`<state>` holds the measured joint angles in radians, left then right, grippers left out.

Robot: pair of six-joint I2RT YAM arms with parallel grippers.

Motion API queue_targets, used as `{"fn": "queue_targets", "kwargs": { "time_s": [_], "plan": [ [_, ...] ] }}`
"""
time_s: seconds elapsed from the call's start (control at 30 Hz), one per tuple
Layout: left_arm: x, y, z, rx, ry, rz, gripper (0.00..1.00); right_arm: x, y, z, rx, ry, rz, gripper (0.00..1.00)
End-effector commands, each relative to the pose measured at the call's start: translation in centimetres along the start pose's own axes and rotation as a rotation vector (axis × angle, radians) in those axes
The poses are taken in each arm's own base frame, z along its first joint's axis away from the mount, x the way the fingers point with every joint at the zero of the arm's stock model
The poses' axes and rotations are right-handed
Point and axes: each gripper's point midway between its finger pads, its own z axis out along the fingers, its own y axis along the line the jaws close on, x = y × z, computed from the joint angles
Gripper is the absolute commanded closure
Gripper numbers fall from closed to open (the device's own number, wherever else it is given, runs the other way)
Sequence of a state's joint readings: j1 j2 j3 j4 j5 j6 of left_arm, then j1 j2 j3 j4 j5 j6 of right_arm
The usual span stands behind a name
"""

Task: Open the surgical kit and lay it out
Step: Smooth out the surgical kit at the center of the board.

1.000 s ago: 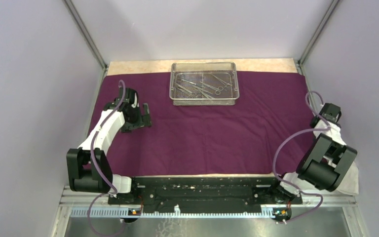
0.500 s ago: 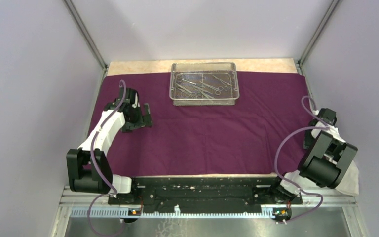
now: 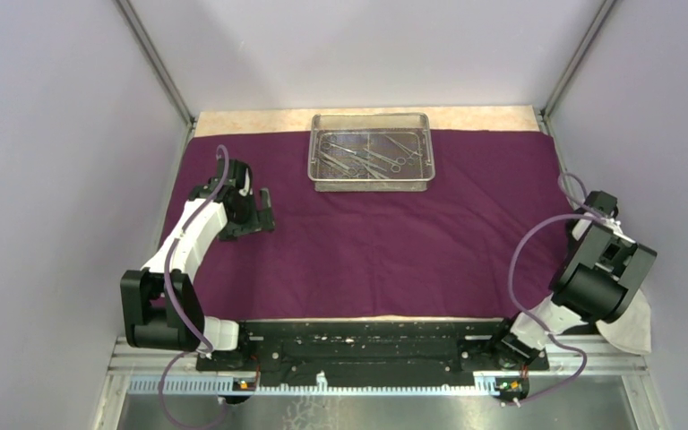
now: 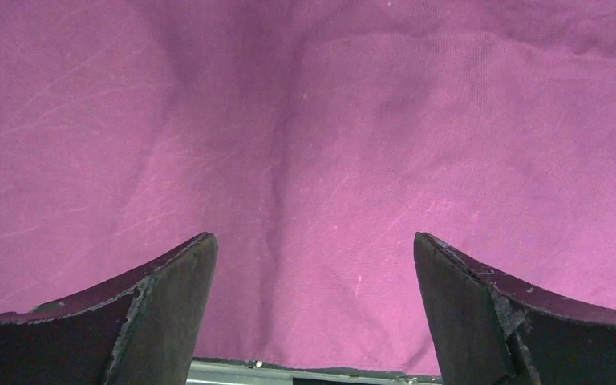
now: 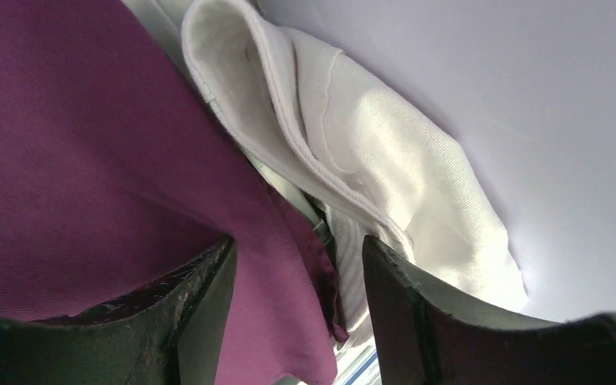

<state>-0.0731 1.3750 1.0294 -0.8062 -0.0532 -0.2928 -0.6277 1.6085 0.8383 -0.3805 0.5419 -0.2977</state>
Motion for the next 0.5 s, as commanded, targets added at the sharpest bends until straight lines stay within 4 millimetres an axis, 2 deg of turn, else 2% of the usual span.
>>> {"fn": "queue_targets", "kwargs": {
  "time_s": [0.0,0.1,0.23,0.47],
  "plan": [
    [-1.3,-0.4,-0.6,0.022,-0.046,0.003,0.01,-0.8,-0.3,-1.9,-0.032,-0.084,0.015,0.4],
    [-1.4,-0.6,-0.8,0.035,-0.06,0.004,0.01,0.2,-0.5,-3.1,-0.039,-0.089,0.033,0.4],
    [-1.3,-0.9,-1.0,0.05,-0.066,0.006,0.01,2.9,-0.5,-3.3,-0.01,-0.042,0.025,0.38],
    [-1.2,-0.7,-1.2,0.042,-0.063,0.01,0.01,3.3,-0.5,-2.0,0.028,0.0,-0.015,0.38]
  ]
}}
